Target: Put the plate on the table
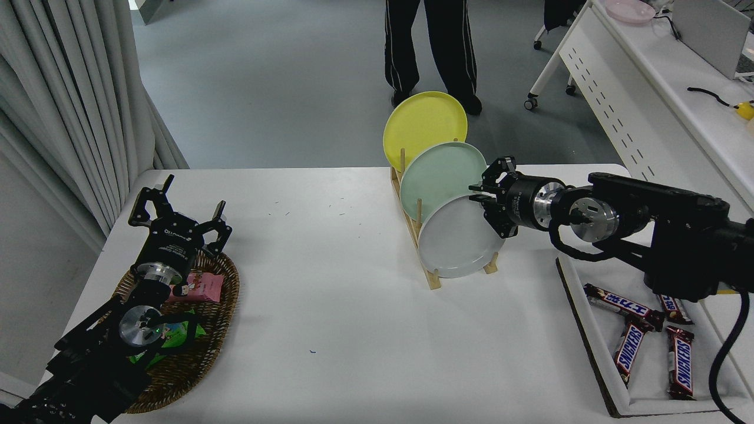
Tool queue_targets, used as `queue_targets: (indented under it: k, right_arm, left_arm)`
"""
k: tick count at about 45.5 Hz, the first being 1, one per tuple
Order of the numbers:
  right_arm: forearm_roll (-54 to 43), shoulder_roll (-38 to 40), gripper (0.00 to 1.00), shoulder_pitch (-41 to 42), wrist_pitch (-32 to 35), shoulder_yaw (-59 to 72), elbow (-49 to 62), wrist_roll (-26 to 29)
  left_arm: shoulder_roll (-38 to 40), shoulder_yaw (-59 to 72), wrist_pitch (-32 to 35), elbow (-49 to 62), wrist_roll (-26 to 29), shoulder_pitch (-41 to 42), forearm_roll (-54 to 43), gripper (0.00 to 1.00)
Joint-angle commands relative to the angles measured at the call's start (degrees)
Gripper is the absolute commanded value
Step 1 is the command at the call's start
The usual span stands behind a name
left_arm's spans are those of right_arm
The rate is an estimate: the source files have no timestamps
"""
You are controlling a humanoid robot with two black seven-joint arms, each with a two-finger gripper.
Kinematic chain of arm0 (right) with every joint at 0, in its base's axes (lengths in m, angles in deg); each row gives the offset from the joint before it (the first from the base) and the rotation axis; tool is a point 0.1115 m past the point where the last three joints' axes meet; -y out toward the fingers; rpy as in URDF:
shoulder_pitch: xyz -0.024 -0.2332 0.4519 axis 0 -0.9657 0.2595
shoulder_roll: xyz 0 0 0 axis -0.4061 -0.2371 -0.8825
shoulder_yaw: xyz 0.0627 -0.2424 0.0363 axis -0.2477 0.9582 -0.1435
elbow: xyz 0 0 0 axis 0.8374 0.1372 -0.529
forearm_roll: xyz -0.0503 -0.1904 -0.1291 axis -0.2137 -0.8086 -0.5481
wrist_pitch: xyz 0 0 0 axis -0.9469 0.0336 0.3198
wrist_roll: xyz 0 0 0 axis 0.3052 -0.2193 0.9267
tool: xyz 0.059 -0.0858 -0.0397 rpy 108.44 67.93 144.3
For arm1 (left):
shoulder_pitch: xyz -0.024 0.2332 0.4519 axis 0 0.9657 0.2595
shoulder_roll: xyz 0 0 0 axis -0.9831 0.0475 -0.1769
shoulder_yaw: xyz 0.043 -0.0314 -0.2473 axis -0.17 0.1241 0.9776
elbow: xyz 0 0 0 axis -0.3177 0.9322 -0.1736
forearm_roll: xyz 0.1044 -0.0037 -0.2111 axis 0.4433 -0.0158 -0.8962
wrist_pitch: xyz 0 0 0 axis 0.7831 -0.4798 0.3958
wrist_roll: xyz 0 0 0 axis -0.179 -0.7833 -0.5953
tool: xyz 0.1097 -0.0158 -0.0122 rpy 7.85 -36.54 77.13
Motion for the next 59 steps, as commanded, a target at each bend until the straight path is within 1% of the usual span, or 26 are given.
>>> queue_targets:
  k: [1, 11, 22, 36, 47, 59]
  right_arm:
    - [0.08, 0.08, 0.09, 0.00, 0.10, 0.00, 0.04, 0.00]
    - [0.08, 0.17, 0.00, 0.00, 0.19, 0.00, 0.04, 0.09]
    - [-0.01, 0.17, 0.00, 0.18, 0.45, 0.00, 0.04, 1.85]
    - [-0.10, 0.17, 0.00, 0.44, 0.54, -1.49, -0.14, 2.20]
    - [-0.10, 0.34, 0.00, 0.71, 0.63, -7.03, -0.75, 5.88]
    - [1.22, 2.01, 0.00, 0.62, 0.36, -15.46, -2.24, 14.41]
  left_arm:
    - [0.00, 0.00, 0.00, 0.00, 0.00, 0.00, 0.00, 1.00]
    - [0.00, 0.00, 0.00, 0.00, 0.00, 0.00, 0.00, 1.00]
    - [0.00, 0.00, 0.00, 0.00, 0.00, 0.00, 0.00, 1.00]
    - [0.00, 0.00, 0.00, 0.00, 0.00, 0.00, 0.00, 1.00]
    - [0.00, 0.00, 0.00, 0.00, 0.00, 0.00, 0.00, 1.00]
    - [0.00, 0.00, 0.00, 0.00, 0.00, 0.00, 0.00, 1.00]
